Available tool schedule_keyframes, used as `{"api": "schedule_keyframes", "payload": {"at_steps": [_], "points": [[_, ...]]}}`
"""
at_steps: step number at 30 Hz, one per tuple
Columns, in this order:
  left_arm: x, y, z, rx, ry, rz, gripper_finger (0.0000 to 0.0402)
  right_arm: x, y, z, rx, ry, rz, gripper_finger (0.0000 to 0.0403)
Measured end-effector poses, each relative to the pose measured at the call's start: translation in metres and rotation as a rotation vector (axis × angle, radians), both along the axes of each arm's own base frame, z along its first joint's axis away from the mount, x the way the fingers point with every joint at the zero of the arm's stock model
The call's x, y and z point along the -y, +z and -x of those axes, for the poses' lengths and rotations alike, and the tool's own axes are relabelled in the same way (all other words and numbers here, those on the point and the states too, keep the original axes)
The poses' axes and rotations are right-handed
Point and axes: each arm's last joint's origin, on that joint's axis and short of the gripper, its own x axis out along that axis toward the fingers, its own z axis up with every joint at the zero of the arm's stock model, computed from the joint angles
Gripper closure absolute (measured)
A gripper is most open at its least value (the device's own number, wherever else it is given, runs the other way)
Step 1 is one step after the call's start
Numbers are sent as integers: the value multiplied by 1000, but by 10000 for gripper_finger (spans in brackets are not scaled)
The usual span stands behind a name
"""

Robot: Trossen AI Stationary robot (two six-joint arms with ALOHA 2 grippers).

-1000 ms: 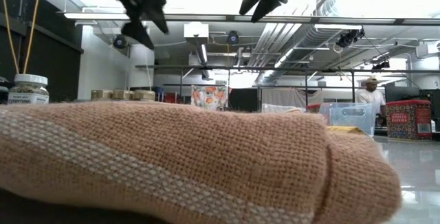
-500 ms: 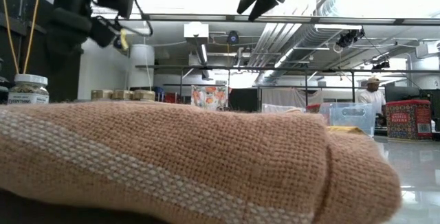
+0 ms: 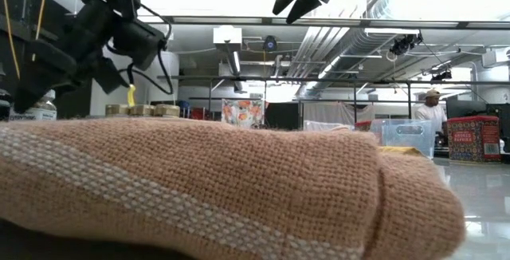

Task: Sort spices by type
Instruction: Put the left white seasoning bottle into the gray bin

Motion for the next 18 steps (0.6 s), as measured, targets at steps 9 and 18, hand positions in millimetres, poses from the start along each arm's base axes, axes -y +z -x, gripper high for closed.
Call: {"api": "schedule_keyframes", "payload": {"at_steps": [9, 18], "points": [[-1, -4, -2, -6, -74, 19, 70, 0, 0, 0, 1, -1, -2, 91], [-1, -3, -2, -7, -81, 27, 239, 0, 0, 0, 1, -2, -2, 91]]}}
